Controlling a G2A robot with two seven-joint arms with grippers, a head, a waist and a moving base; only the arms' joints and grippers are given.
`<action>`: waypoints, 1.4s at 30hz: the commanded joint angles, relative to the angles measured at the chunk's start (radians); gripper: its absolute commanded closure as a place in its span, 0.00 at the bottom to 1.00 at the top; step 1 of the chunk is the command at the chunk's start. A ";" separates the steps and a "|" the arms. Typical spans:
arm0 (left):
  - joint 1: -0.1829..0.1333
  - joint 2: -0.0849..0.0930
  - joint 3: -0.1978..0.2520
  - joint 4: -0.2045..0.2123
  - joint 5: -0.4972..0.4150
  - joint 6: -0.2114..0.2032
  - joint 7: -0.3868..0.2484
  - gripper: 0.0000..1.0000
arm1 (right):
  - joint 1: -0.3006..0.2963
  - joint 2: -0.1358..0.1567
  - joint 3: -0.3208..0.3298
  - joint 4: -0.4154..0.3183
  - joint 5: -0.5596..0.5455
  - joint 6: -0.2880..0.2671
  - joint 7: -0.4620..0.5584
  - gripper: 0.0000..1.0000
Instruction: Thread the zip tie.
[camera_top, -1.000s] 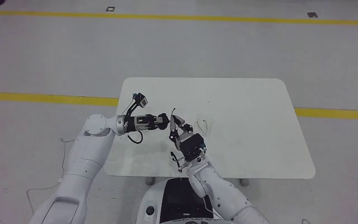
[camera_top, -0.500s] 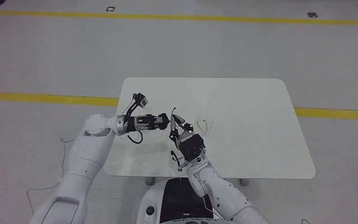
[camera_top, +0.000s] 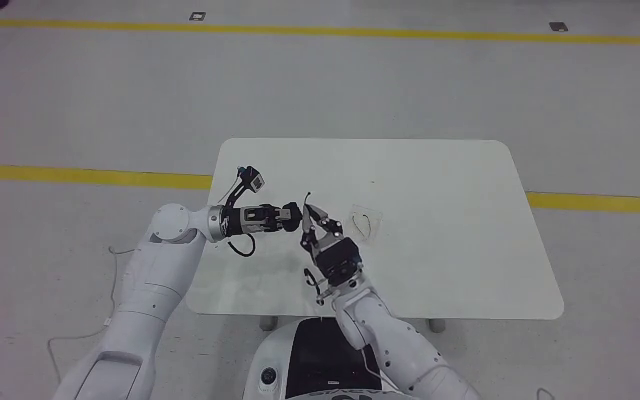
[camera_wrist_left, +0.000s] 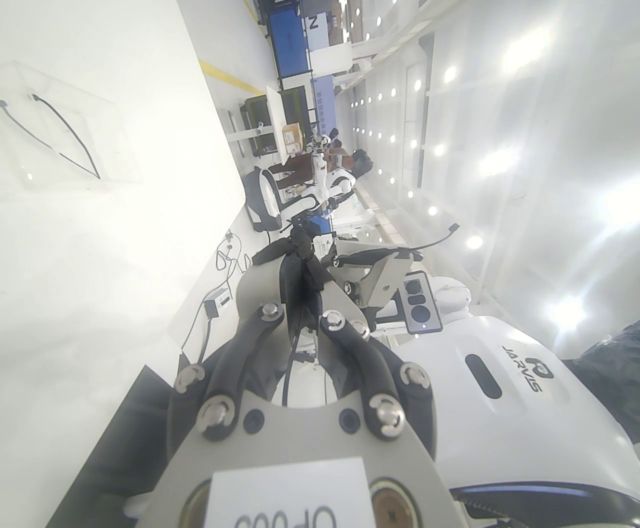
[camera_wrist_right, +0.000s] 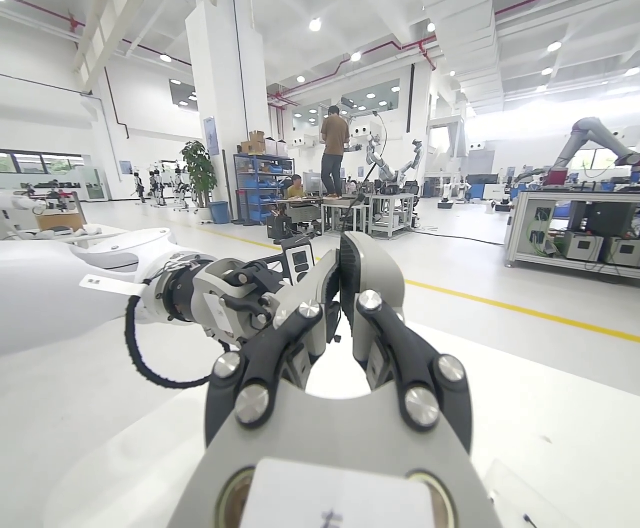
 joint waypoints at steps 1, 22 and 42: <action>0.000 0.000 0.000 0.000 0.000 0.000 0.000 1.00 | 0.002 -0.001 0.000 0.003 -0.001 0.001 -0.001 1.00; 0.000 0.000 0.000 0.000 0.000 0.000 0.000 1.00 | 0.011 -0.018 0.002 0.028 -0.003 0.013 -0.005 1.00; 0.000 0.000 0.000 0.000 0.000 0.000 0.000 1.00 | 0.005 -0.025 0.012 0.034 -0.012 0.005 -0.001 1.00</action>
